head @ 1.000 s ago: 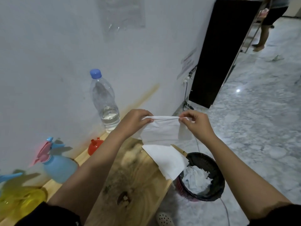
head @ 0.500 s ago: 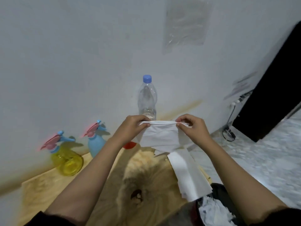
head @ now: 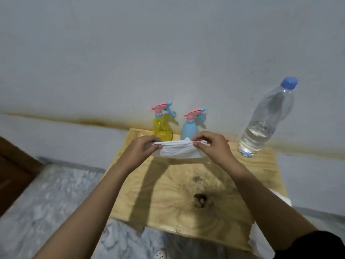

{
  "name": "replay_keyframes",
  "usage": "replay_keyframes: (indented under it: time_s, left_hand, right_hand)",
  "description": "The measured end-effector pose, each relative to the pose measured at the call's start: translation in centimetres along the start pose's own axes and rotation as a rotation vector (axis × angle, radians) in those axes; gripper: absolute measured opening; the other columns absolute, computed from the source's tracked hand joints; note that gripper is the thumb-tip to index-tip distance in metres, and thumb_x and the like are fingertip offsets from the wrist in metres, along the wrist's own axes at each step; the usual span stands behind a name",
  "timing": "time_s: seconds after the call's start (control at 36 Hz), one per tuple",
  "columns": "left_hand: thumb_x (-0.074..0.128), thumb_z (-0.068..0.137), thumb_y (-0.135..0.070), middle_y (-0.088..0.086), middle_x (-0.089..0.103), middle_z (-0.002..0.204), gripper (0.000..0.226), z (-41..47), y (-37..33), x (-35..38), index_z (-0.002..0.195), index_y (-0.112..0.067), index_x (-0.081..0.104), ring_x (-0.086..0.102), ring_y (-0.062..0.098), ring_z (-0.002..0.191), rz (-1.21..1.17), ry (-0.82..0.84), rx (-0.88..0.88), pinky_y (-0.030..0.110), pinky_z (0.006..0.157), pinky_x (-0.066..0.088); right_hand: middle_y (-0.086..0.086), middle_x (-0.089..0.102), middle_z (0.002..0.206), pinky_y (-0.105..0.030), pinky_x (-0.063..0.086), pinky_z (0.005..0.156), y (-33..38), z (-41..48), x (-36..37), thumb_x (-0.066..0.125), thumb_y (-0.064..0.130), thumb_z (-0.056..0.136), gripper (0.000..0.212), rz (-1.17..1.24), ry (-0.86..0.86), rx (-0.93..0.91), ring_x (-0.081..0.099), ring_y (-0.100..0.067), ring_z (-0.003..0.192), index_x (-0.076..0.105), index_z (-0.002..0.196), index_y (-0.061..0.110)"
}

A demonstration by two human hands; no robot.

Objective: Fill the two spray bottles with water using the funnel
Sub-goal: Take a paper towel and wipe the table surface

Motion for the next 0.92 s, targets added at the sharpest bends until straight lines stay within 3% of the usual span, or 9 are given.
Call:
replay_keyframes:
  time_s: [0.11, 0.25, 0.31, 0.44, 0.56, 0.64, 0.78, 0.92]
  left_hand:
    - [0.066, 0.088, -0.019, -0.020, 0.069, 0.087, 0.006, -3.8, 3.5, -0.9, 0.088, -0.024, 0.071, 0.061, -0.008, 0.084, 0.004, 0.015, -0.119, 0.011, 0.073, 0.042]
    - [0.066, 0.088, -0.025, -0.013, 0.069, 0.095, 0.007, -6.5, 7.5, 0.6, 0.092, -0.022, 0.070, 0.060, -0.003, 0.089, -0.015, 0.169, -0.276, 0.020, 0.078, 0.045]
    - [0.067, 0.087, -0.023, -0.017, 0.067, 0.093, 0.006, -6.8, 8.3, 1.6, 0.092, -0.021, 0.070, 0.059, -0.009, 0.088, -0.039, 0.244, -0.286, 0.012, 0.074, 0.043]
    - [0.070, 0.085, -0.019, -0.025, 0.062, 0.086, 0.007, -6.5, 9.8, 3.8, 0.085, -0.025, 0.067, 0.056, -0.013, 0.078, -0.094, 0.365, -0.325, 0.009, 0.065, 0.038]
    - [0.067, 0.086, -0.022, -0.008, 0.064, 0.083, 0.007, -5.2, 11.6, 5.0, 0.080, -0.019, 0.066, 0.056, 0.007, 0.077, -0.066, 0.294, -0.349, 0.024, 0.067, 0.039]
    - [0.064, 0.087, -0.023, -0.008, 0.068, 0.095, 0.005, -4.2, 13.1, 5.5, 0.088, -0.024, 0.069, 0.060, 0.011, 0.089, -0.072, 0.190, -0.410, 0.032, 0.076, 0.045]
    - [0.062, 0.088, -0.021, 0.000, 0.068, 0.104, 0.015, -2.1, 14.9, 6.3, 0.099, -0.016, 0.072, 0.060, 0.019, 0.099, 0.028, 0.112, -0.358, 0.039, 0.087, 0.046]
    - [0.060, 0.090, -0.025, 0.005, 0.061, 0.114, 0.025, -0.4, 16.9, 7.1, 0.113, -0.017, 0.067, 0.052, 0.026, 0.111, 0.218, 0.055, -0.286, 0.039, 0.092, 0.041]
  right_hand:
    - [0.008, 0.068, 0.081, -0.003, 0.040, 0.071, -1.0, -0.1, 4.7, 0.070, 0.000, 0.078, 0.014, 0.014, 0.172, 0.011, 0.058, 0.012, 0.074, 0.070, 0.082, 0.013]
    - [0.011, 0.066, 0.082, -0.006, 0.039, 0.069, -3.9, -0.8, 8.4, 0.066, 0.002, 0.080, 0.013, -0.040, 0.374, 0.102, 0.055, 0.012, 0.074, 0.069, 0.081, 0.016]
    - [0.011, 0.065, 0.081, -0.003, 0.038, 0.067, -4.7, -0.9, 9.0, 0.066, 0.002, 0.080, 0.012, -0.079, 0.455, 0.131, 0.055, 0.012, 0.072, 0.069, 0.080, 0.014]
    - [0.003, 0.064, 0.082, -0.010, 0.042, 0.064, -6.4, -0.8, 8.7, 0.069, 0.004, 0.078, 0.012, -0.155, 0.590, 0.252, 0.055, -0.005, 0.075, 0.069, 0.079, 0.016]
    - [0.000, 0.067, 0.087, -0.012, 0.041, 0.066, -7.5, 0.2, 8.8, 0.069, 0.007, 0.079, 0.007, -0.234, 0.452, 0.253, 0.057, -0.010, 0.081, 0.070, 0.082, 0.013]
    - [-0.003, 0.068, 0.087, -0.017, 0.042, 0.067, -8.0, 1.2, 9.6, 0.066, 0.006, 0.079, 0.009, -0.257, 0.304, 0.290, 0.058, -0.013, 0.083, 0.071, 0.082, 0.012]
    - [0.006, 0.067, 0.086, -0.034, 0.049, 0.081, -9.0, 2.4, 11.5, 0.062, 0.013, 0.082, 0.011, -0.401, 0.161, 0.319, 0.061, -0.017, 0.090, 0.068, 0.083, 0.022]
    - [-0.003, 0.062, 0.122, -0.041, 0.035, 0.099, -8.9, 2.2, 12.9, 0.053, 0.017, 0.089, 0.030, -0.631, -0.002, 0.293, 0.051, -0.024, 0.118, 0.060, 0.119, 0.019]
Point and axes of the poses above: each hand's wrist, its own z-axis towards the middle knuckle, its own x-axis out of the palm, y = z × x, the point moved 4 cm from there along z, towards the middle knuckle
